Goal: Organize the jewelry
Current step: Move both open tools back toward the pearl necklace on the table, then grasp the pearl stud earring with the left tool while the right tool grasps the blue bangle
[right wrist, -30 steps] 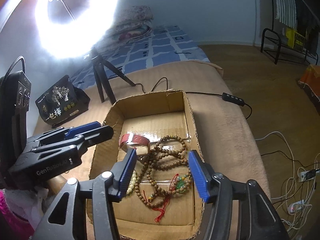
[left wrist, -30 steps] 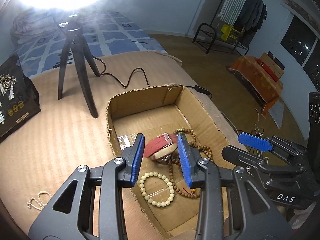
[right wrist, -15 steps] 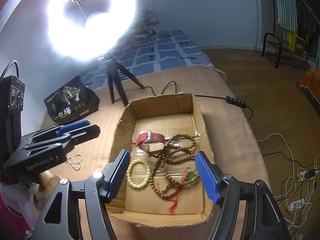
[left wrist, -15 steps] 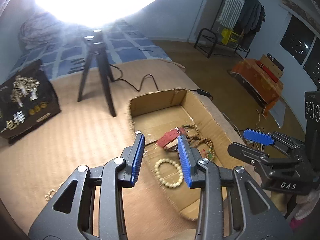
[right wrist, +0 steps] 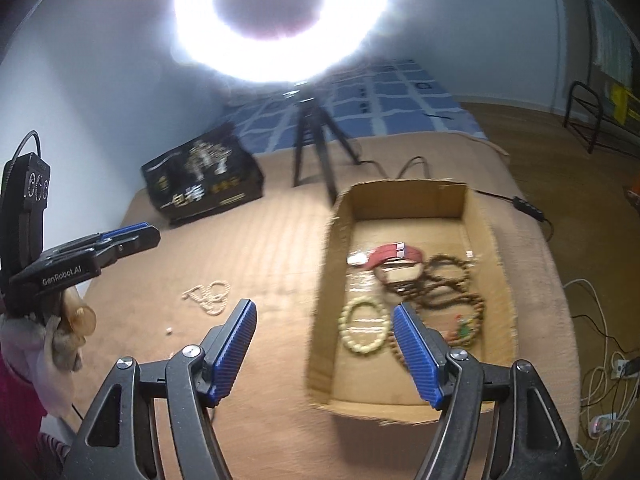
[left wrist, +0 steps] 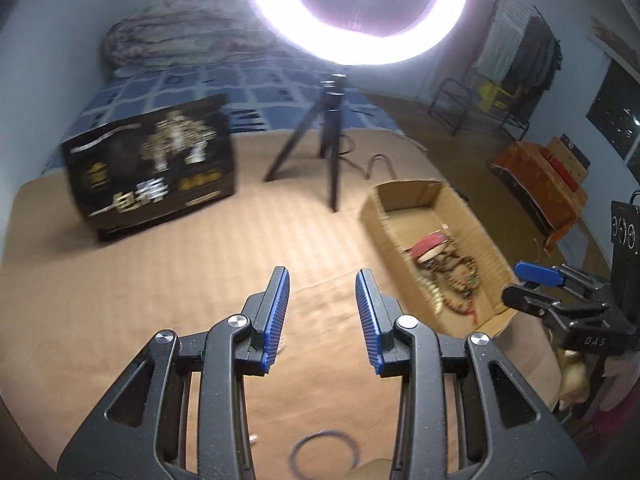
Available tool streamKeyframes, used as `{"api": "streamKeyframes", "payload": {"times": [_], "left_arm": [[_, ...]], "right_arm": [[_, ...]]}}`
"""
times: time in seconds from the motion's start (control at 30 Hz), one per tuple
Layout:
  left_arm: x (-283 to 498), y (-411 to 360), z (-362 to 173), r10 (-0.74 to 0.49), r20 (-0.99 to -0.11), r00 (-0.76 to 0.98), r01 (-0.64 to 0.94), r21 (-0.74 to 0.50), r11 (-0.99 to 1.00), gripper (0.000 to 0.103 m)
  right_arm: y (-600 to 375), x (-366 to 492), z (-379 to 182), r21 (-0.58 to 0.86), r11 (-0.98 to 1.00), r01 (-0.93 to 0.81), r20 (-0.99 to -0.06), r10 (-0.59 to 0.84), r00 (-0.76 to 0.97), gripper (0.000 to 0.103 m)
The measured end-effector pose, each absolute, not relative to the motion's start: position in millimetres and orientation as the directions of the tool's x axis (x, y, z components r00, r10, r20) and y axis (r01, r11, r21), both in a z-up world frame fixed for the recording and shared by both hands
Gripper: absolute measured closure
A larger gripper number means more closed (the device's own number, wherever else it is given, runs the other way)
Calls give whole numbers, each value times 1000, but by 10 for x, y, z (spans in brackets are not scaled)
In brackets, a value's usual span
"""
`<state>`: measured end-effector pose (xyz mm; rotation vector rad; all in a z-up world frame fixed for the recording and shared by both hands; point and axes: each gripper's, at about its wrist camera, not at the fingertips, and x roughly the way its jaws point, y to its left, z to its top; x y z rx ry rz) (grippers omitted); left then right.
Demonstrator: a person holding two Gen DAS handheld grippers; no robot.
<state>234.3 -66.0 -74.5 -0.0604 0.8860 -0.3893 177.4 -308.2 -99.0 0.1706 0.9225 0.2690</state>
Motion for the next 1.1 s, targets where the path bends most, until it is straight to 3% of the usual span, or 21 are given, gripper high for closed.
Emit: {"api": "streamKeyframes", "payload": {"times": [0.53, 0.77, 0.87, 1.1], "left_arm": [[1987, 154, -1305, -314, -809, 496, 226, -229, 947, 69], [1937, 197, -1607, -324, -830, 454, 229, -243, 943, 69], [1934, 182, -1769, -316, -850, 422, 234, -235, 943, 77], [1967, 157, -1959, -284, -872, 399, 239, -201, 950, 77]], "right_arm": [[-2117, 1614, -1358, 265, 900, -348, -836, 394, 382, 31], [-1866, 1547, -1628, 265, 878, -400, -867, 398, 299, 49], [-1787, 1524, -1753, 274, 869, -413, -879, 400, 259, 58], [-1663, 1476, -1912, 261, 858, -443, -897, 385, 218, 66]]}}
